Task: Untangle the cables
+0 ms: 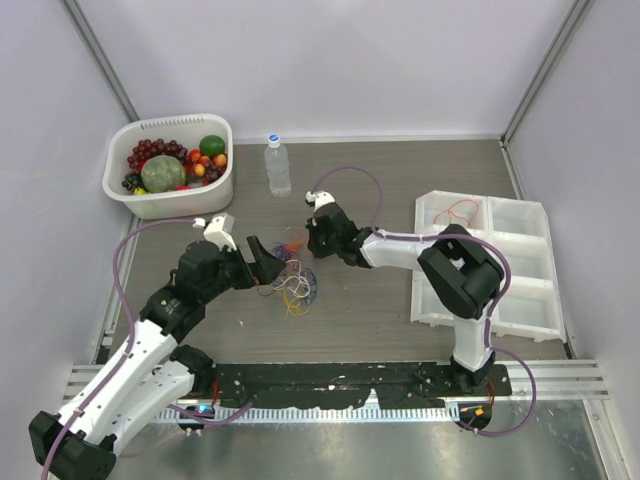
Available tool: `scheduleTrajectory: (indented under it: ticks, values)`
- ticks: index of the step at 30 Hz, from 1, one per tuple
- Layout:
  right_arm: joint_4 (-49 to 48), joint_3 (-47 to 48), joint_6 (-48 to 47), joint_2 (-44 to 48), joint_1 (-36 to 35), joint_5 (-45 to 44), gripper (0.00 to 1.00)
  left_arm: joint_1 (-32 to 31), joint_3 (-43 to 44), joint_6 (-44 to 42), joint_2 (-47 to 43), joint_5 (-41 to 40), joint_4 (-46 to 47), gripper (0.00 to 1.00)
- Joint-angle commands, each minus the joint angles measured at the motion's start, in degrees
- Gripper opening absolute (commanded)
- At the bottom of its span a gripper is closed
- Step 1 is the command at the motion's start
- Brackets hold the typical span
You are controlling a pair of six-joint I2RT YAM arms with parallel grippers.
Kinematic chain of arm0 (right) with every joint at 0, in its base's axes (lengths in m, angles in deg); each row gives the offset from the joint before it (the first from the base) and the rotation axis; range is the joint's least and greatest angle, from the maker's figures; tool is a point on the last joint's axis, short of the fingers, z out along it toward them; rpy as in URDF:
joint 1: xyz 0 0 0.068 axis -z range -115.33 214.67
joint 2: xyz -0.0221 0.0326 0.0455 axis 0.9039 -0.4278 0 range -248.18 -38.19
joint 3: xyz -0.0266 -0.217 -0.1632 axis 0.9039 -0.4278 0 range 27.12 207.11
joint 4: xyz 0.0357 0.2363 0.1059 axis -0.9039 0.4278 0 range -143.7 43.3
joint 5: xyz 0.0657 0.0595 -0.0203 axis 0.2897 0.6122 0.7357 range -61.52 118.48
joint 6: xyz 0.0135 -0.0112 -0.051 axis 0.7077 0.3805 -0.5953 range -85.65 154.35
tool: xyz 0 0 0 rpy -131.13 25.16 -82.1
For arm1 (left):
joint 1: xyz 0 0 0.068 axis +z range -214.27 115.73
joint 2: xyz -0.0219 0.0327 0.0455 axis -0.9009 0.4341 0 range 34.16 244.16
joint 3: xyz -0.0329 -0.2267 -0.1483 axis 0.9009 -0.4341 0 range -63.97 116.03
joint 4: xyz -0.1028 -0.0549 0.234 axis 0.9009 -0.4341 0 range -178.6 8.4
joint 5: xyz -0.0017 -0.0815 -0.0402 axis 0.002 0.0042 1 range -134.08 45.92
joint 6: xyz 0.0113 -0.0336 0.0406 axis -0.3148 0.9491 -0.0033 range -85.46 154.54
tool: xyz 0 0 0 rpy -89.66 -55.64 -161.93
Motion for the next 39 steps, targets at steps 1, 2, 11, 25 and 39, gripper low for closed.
scheduleTrajectory:
  ticks: [1,2,11,25,39]
  values:
    - [-0.1,-2.9,0.8,10.9,-2.3,-0.7,0.01,0.3,-0.4,-0.5,1.2,1.9,8.0,0.97]
    - [-0.9,-5.4,2.7,12.5,-3.3,-0.6,0.01,0.2,-0.2,-0.4,2.3,2.0,9.9,0.97]
    - [-3.5,-12.8,10.2,25.6,-4.0,3.2,0.01,0.9,5.2,-0.7,22.7,0.9,17.7,0.85]
    - [0.4,-3.2,10.9,30.7,-6.0,7.8,0.01,1.4,1.7,0.0,39.4,1.8,27.4,0.91]
    - [9.3,31.0,11.2,37.3,-7.9,7.2,0.01,3.9,-2.9,2.0,37.1,-9.6,26.7,0.91]
